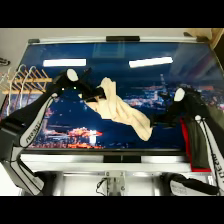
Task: Fold the shirts.
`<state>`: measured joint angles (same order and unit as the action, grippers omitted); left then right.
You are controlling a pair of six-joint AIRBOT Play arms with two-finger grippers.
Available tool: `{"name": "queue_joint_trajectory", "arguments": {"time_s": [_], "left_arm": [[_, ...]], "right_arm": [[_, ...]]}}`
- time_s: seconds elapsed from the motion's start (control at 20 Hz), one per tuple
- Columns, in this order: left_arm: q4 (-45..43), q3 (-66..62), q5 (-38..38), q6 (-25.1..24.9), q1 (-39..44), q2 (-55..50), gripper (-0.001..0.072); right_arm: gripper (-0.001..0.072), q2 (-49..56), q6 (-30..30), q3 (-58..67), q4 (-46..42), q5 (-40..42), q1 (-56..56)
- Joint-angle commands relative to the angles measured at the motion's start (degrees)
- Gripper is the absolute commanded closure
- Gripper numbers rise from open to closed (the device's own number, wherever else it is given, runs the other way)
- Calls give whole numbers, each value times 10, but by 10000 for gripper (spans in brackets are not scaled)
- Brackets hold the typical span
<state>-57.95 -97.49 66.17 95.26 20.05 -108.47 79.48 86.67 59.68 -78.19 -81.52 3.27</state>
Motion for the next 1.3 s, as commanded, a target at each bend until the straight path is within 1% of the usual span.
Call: {"name": "queue_joint_trajectory", "arguments": {"time_s": [0.0, 0.05, 0.1, 0.15, 0.2, 0.3, 0.4, 0.5, 0.55, 0.65, 0.7, 0.75, 0.85, 0.9, 1.0, 1.1, 1.2, 1.25], "left_arm": [[11, 0, -29, -5, 1, -18, 181], [11, 0, -38, -5, 2, -18, 249], [13, 0, -44, -9, 2, -18, 295], [23, 0, -48, -25, 3, -18, 419], [35, 0, -52, -39, 3, -18, 528], [62, 0, -56, -62, 2, -18, 674], [76, 0, -56, -83, 3, -16, 675], [77, -6, -49, -89, 2, -13, 675], [77, -12, -45, -103, 3, -9, 676], [76, -23, -45, -122, 2, 4, 676], [74, -26, -45, -122, 0, 15, 676], [74, -30, -45, -128, -2, 28, 676], [69, -43, -34, -157, -12, 67, 677], [56, -56, -25, -181, -17, 94, 677], [31, -93, -16, -212, -26, 160, 677], [29, -147, -16, -247, -33, 237, 676], [29, -205, -19, -279, -36, 316, 676], [29, -219, -32, -284, -36, 356, 676]], "right_arm": [[33, 30, -11, -8, 2, 3, 0], [33, 34, -11, -16, 6, 9, 0], [33, 37, -12, -24, 19, 18, 0], [33, 39, -12, -34, 40, 32, 0], [33, 44, -13, -40, 59, 46, 0], [33, 56, -13, -46, 105, 73, 0], [33, 73, -12, -47, 131, 87, 0], [37, 92, -12, -47, 145, 87, 0], [118, 98, -12, -47, 155, 87, 0], [652, 98, -3, -46, 168, 95, 0], [647, 95, 5, -46, 175, 97, 0], [647, 84, -4, -45, 186, 97, 0], [647, 38, -41, -22, 194, 83, 0], [647, 3, -70, 8, 194, 67, 0], [647, -77, -132, 97, 192, 30, 0], [647, -162, -158, 212, 166, 27, 0], [647, -240, -173, 323, 108, 63, 0], [647, -278, -168, 369, 72, 95, 0]]}}
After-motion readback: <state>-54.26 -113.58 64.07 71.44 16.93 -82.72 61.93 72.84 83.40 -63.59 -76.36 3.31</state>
